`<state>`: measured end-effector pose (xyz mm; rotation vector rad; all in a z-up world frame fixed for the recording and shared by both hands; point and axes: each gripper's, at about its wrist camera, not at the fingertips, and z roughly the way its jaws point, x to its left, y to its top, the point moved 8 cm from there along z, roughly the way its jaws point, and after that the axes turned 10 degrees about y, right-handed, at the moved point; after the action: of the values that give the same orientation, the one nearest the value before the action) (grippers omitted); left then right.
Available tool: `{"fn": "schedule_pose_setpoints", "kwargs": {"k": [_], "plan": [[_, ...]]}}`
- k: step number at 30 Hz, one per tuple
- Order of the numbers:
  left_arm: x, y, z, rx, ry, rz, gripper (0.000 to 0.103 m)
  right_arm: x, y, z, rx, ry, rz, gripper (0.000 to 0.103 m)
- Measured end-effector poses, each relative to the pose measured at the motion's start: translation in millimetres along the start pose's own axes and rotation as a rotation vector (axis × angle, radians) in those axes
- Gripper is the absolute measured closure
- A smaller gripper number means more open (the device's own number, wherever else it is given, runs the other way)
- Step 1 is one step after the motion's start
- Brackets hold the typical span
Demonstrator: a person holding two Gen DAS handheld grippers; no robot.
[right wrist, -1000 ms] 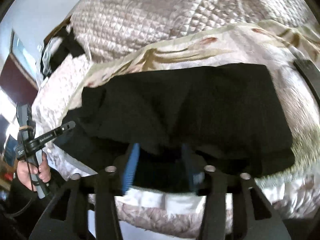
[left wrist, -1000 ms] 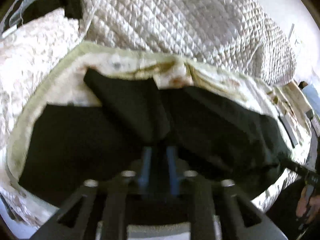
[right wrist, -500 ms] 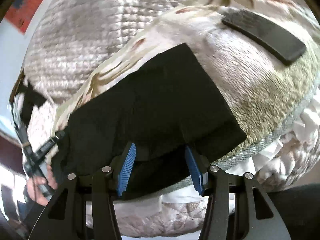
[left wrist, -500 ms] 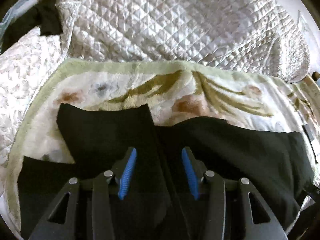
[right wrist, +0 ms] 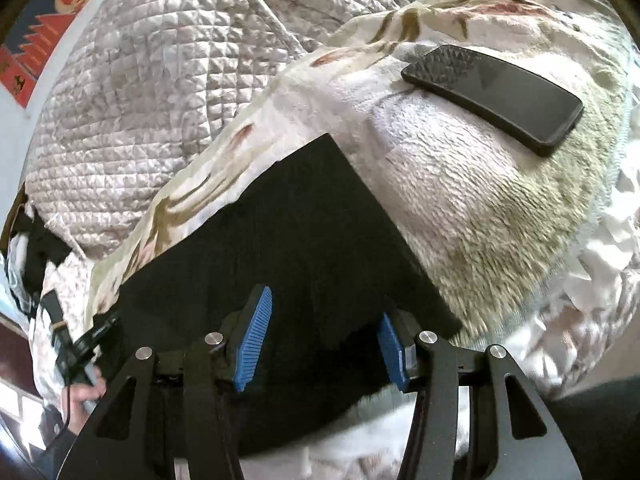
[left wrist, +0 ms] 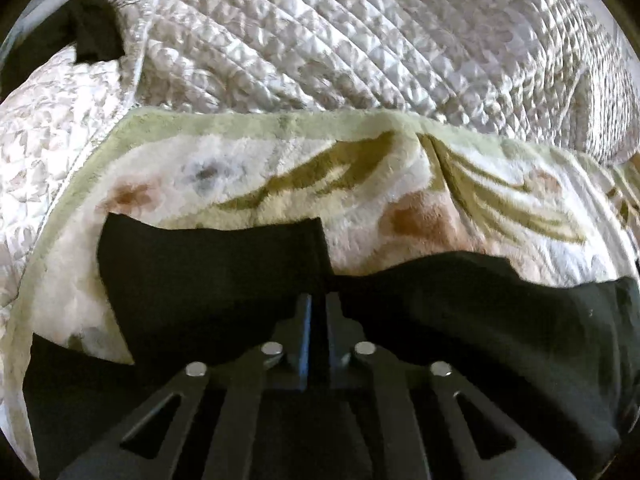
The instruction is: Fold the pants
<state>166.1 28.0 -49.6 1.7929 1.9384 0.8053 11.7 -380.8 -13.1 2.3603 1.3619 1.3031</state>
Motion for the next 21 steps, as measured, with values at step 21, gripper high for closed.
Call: {"fn": "schedule_pose_setpoints", "kwargs": {"k": [21], "plan": [[173.6,-121.9,-106.4,0.002,0.031,-0.511,0.100,-4.0,-1.7,-22.4,0.011,0.057,0.046,0.094]]}}
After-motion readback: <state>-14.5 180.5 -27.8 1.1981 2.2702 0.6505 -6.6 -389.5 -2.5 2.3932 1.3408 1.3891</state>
